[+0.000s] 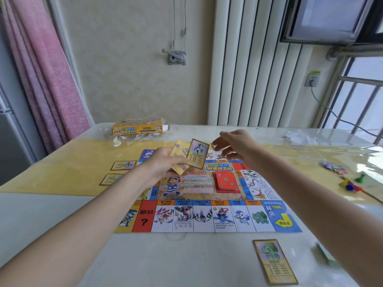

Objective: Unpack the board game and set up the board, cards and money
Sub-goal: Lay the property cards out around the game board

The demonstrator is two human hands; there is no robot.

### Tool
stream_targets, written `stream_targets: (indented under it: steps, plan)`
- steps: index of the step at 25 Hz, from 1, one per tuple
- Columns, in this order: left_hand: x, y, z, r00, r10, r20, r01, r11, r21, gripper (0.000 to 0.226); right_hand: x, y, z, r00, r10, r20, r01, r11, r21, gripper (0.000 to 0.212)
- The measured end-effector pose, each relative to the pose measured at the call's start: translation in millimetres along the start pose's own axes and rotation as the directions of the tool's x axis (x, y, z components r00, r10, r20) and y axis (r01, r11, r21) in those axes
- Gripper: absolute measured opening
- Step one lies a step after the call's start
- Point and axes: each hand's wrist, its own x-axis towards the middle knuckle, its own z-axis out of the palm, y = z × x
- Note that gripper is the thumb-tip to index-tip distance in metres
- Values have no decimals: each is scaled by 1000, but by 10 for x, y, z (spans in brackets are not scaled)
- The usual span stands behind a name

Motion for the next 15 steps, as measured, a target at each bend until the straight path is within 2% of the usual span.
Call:
stream_targets:
  steps: [3,6,9,12,15]
  plan:
    - [-32,33,-10,1000,0,18,0,1000,-13,16,-14,68,35,997,-45,65,44,999,10,22]
    - [-45,36,-35,1000,-9,10,9,1000,3,16,-2,78,63,989,-109,98,106,993,43,19]
    - [-69,18,-78,1000,-8,3,8,1000,18,15,-15,39,50,980,-119,158,107,991,80,17]
    - [-88,-2,-66,999,14,-29,-13,999,41,11,-63,6,42,969,-141,203,141,990,11,6]
    - [-101,34,77,997,67,-26,-68,997,-33,9,-58,-24,-33,973,-120,197,112,992,53,6]
